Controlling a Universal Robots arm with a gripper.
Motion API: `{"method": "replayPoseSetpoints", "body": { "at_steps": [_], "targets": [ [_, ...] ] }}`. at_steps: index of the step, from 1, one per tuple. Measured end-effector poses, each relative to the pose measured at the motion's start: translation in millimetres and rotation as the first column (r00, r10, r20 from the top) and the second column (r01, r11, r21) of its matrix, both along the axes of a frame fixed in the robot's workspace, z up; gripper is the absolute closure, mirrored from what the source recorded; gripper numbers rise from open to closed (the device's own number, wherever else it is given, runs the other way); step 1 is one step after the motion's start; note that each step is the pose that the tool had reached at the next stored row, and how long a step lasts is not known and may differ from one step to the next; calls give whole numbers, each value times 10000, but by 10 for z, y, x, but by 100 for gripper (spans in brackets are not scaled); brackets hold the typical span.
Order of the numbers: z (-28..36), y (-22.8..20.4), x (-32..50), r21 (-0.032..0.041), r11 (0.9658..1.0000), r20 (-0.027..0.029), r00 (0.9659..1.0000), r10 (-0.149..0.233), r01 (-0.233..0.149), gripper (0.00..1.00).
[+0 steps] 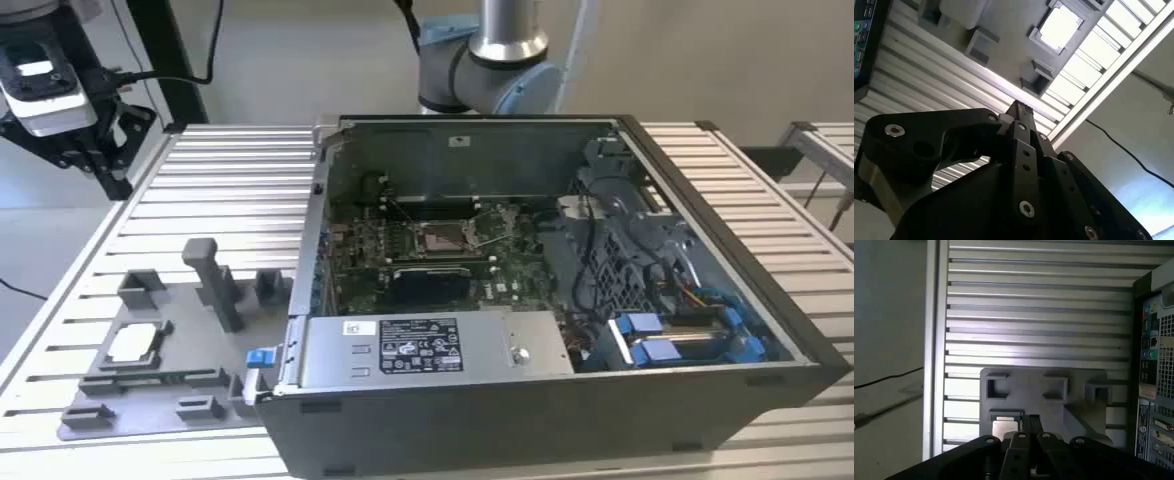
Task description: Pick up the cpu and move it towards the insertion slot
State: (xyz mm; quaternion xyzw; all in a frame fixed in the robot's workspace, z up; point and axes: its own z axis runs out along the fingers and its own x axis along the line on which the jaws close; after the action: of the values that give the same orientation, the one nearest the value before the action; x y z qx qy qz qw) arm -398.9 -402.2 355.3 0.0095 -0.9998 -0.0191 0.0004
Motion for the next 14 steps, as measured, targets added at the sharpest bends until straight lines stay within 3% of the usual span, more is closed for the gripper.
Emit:
{"method": "replayPoseSetpoints", "body": {
  "at_steps": [14],
  "targets": [
    [0,0,0,0,10000,0,10000,0,0,100]
  ]
}}
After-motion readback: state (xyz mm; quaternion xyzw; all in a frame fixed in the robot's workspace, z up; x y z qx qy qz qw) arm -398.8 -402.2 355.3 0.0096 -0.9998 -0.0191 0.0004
